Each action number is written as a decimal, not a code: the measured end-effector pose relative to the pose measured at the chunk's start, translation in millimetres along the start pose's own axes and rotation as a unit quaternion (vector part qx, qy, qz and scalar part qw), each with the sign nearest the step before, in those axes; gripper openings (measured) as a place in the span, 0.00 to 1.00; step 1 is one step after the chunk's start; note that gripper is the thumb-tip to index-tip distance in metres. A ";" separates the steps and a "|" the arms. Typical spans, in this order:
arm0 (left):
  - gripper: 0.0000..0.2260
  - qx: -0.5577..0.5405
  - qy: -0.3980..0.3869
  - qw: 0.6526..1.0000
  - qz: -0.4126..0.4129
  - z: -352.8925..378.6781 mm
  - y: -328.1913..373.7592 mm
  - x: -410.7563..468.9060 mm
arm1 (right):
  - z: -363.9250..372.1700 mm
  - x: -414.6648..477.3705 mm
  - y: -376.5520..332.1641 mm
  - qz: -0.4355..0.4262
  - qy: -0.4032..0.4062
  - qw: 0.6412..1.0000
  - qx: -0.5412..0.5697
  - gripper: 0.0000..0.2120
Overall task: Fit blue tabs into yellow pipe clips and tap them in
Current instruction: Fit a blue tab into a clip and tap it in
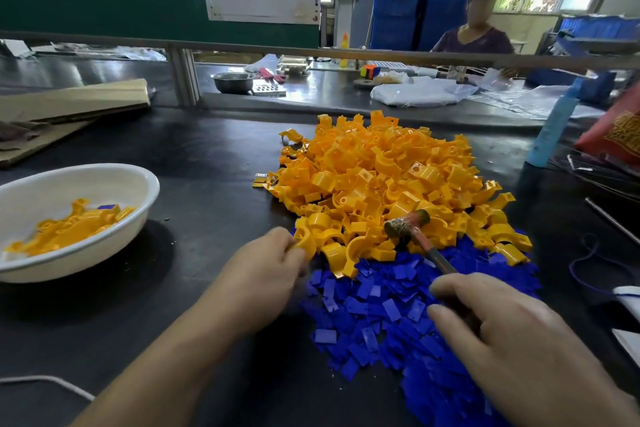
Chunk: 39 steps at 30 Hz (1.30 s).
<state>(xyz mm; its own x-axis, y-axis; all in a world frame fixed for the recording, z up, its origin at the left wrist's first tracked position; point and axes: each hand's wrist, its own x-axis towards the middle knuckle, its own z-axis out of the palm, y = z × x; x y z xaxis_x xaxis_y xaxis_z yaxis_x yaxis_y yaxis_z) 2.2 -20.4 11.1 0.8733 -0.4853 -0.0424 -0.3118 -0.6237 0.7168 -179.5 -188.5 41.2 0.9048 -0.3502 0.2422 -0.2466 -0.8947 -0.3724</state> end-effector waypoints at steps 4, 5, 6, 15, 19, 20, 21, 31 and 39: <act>0.06 -0.371 -0.167 0.913 0.033 3.0 20.5 -18.3 | 3.3 14.6 -14.0 0.026 -0.082 0.983 0.165 0.10; 0.06 -0.406 -0.206 0.889 0.052 8.4 23.6 -23.2 | 7.4 18.4 -15.1 0.053 -0.092 0.964 0.242 0.15; 0.06 -0.429 -0.233 0.870 0.066 15.0 25.6 -27.1 | 12.3 21.7 -15.5 0.079 -0.095 0.941 0.316 0.19; 0.10 -0.323 -0.225 0.914 0.096 32.8 7.6 -28.7 | 41.7 21.9 -11.1 0.140 -0.043 0.876 0.460 0.09; 0.23 -0.246 -0.217 0.941 0.083 32.3 6.5 -29.7 | 45.4 21.6 -8.7 0.122 -0.045 0.875 0.466 0.08; 0.24 -0.243 -0.205 0.945 0.075 34.3 7.0 -30.0 | 46.0 20.6 -9.5 0.109 -0.043 0.884 0.453 0.09; 0.24 -0.245 -0.188 0.949 0.066 36.8 7.1 -29.8 | 47.1 18.9 -9.9 0.091 -0.037 0.896 0.433 0.08; 0.16 -0.341 -0.186 0.921 0.041 38.4 2.5 -26.9 | 52.1 14.3 -9.3 -0.103 0.058 0.957 0.264 0.12; 0.16 -0.431 -0.064 0.900 0.001 30.5 1.6 -22.5 | 42.9 13.6 10.9 -0.037 0.046 0.996 -0.060 0.25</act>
<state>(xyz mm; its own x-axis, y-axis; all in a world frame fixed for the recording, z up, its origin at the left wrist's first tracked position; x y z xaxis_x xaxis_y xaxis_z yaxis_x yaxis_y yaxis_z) -29.3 -29.2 -8.0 0.8059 -0.5864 -0.0811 0.1409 0.0570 0.9884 -155.0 -191.1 2.0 0.8879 -0.3013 0.3477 -0.2258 -0.9438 -0.2413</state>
